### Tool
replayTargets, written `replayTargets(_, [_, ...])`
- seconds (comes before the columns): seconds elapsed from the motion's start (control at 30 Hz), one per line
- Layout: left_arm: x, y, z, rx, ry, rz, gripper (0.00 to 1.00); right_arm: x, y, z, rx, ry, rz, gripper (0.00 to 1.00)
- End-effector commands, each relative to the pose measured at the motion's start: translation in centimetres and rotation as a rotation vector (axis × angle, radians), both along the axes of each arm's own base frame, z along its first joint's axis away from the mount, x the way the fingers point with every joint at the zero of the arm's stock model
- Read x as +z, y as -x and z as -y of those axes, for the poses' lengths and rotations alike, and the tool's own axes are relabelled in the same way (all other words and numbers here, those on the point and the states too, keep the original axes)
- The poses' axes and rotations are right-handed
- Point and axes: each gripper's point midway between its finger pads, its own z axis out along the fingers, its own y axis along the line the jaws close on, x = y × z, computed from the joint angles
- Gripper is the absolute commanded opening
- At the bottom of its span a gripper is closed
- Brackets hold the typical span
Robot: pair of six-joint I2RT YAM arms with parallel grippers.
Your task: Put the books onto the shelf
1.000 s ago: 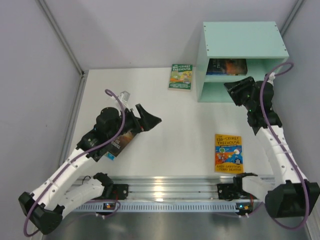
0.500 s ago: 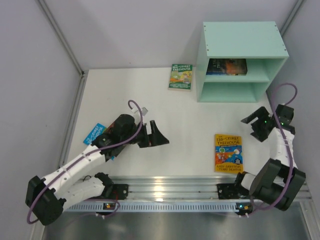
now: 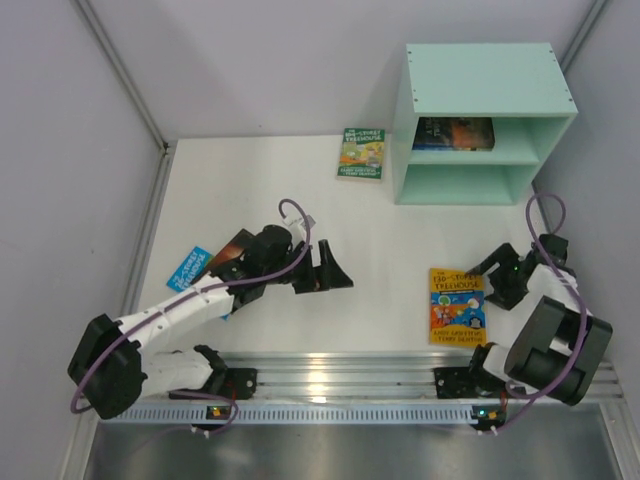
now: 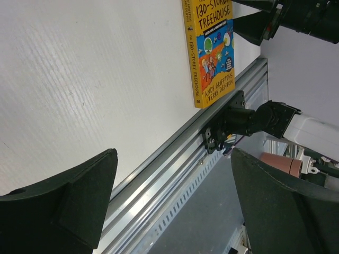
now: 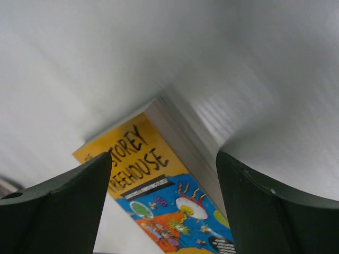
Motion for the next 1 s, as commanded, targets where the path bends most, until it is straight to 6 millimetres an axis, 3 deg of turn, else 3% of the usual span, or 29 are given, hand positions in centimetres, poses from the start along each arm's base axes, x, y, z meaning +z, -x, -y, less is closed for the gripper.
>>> replayTargets(0.0, [2.4,-1.3,1.3,-0.016,0.061,0.089,0.93,-1.1,0.6,0.5,-0.032,0.029,-0.007,0.8])
replayTargets(0.17, [1.8,-1.4,1.6,-0.024,0.061,0.077,0.92,-1.7,1.2,-1.4,0.008,-0.012,0.001,0.76])
replayTargets(0.27, [0.9,-1.5,1.4,-0.018,0.041,0.069,0.92,-1.5,1.1,-3.9,0.065,-0.063,0.04,0.72])
replayTargets(0.37, [0.0,-1.3,1.7,-0.055,0.033,0.074,0.92,-0.8,0.8,-7.2,0.139,-0.101,0.087,0.68])
replayTargets(0.47, [-2.4,-0.9,1.3,-0.069,-0.04,0.013,0.89,-0.2,1.3,-12.2,0.255,-0.136,0.129,0.68])
replayTargets(0.57, [-3.2,-0.7,0.7,-0.032,-0.057,0.004,0.89,0.2,1.6,-15.8,0.31,-0.181,0.162,0.68])
replayTargets(0.67, [-4.2,-0.2,0.3,0.01,-0.097,-0.007,0.89,0.0,1.5,-15.7,0.383,-0.093,0.117,0.7])
replayTargets(0.7, [-4.6,0.7,0.6,0.003,-0.105,-0.023,0.89,0.5,0.6,-15.0,0.419,-0.025,0.132,0.7])
replayTargets(0.87, [-6.3,1.9,1.6,0.047,-0.16,-0.046,0.88,-0.1,1.9,-13.8,0.48,0.055,0.057,0.71])
replayTargets(0.97, [-6.1,1.9,3.0,0.011,-0.152,0.009,0.89,0.0,3.1,-13.4,0.455,0.063,0.074,0.71])
